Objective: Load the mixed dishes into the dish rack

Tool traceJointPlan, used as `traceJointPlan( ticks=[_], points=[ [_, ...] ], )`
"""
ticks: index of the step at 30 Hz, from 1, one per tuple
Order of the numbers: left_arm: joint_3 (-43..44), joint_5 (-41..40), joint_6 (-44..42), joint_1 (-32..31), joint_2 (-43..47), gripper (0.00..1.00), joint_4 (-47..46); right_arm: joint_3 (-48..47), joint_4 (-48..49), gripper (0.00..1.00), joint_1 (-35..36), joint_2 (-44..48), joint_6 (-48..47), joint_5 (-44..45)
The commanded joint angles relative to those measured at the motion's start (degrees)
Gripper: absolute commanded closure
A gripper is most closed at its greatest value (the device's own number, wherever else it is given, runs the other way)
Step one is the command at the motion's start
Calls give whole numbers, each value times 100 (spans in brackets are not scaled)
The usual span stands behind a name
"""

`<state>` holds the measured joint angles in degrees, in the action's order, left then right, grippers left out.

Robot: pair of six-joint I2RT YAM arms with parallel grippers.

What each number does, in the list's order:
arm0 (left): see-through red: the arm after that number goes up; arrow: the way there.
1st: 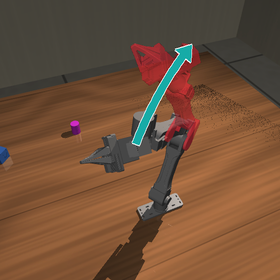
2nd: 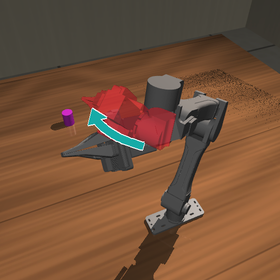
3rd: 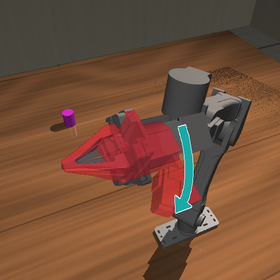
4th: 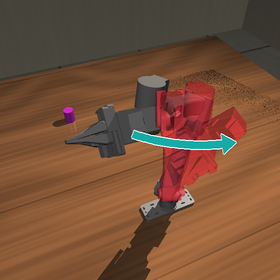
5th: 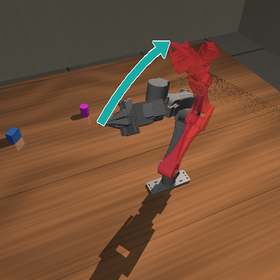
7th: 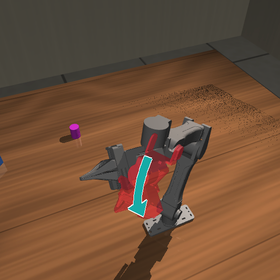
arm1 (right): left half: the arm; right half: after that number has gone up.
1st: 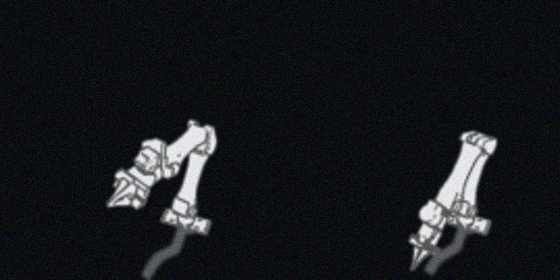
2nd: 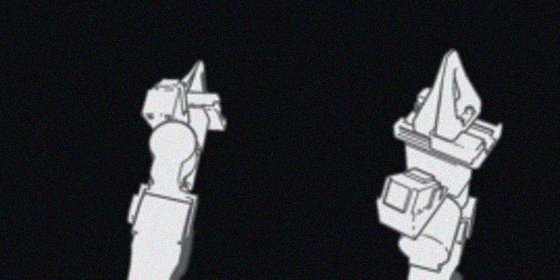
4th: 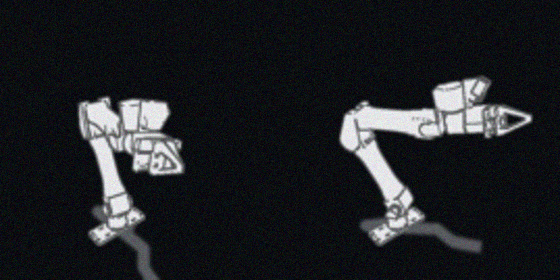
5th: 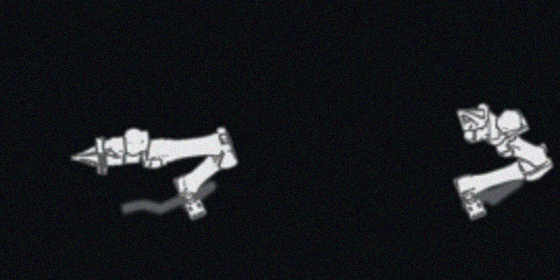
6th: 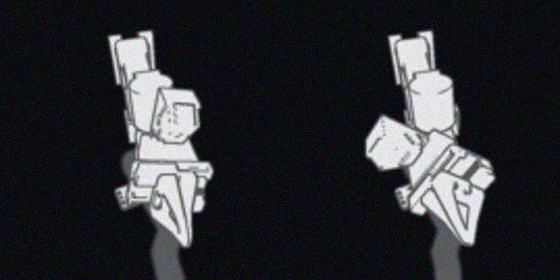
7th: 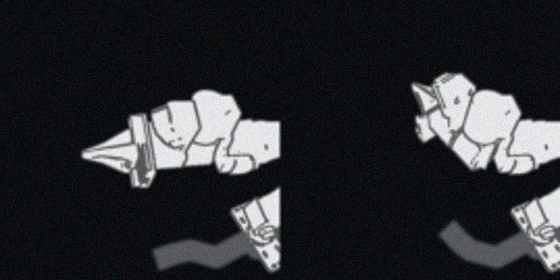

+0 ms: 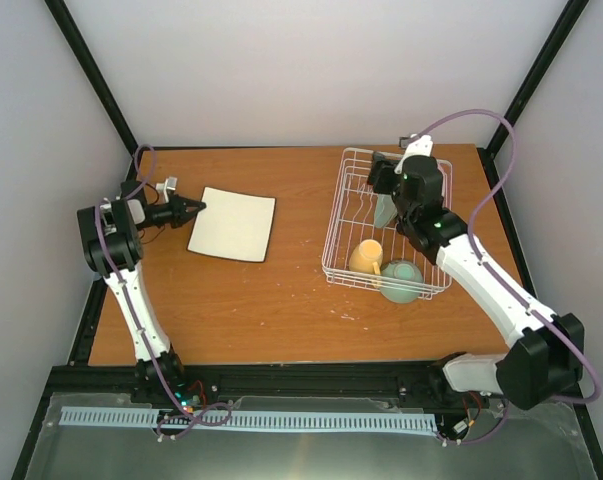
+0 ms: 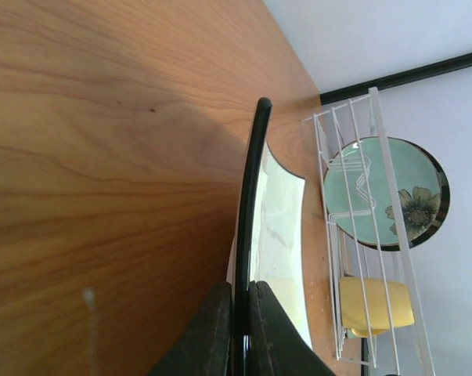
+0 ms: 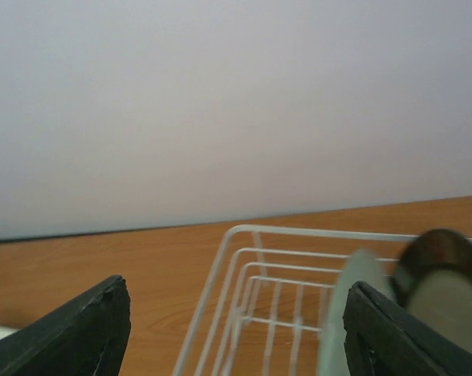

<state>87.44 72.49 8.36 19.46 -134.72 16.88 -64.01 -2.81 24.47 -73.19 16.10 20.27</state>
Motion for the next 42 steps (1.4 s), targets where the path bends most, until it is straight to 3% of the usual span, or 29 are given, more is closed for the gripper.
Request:
traceJointPlan(
  ticks=[1,15,19,25,34,42],
  points=[
    [-154,834,79,-48,746,99,-376,-168,336,27,5,-333,-150,-1727],
    [70,1388,462,-51,1865,99,-425,-997,25,27,87,-2170,94,-5525],
    [128,1707,747,-49,2056,99,-622,-1420,-290,28,285,-2772,-16,-6157],
    [341,1888,1143,-44,2530,99,-718,-1544,43,28,350,-3201,333,-7193],
    [212,1914,1707,-49,3308,99,-1251,-1883,241,27,525,-3584,534,-7620],
    [18,1961,1747,-48,3922,100,-1119,-1922,1685,27,638,-3788,1459,-7914]
  ],
)
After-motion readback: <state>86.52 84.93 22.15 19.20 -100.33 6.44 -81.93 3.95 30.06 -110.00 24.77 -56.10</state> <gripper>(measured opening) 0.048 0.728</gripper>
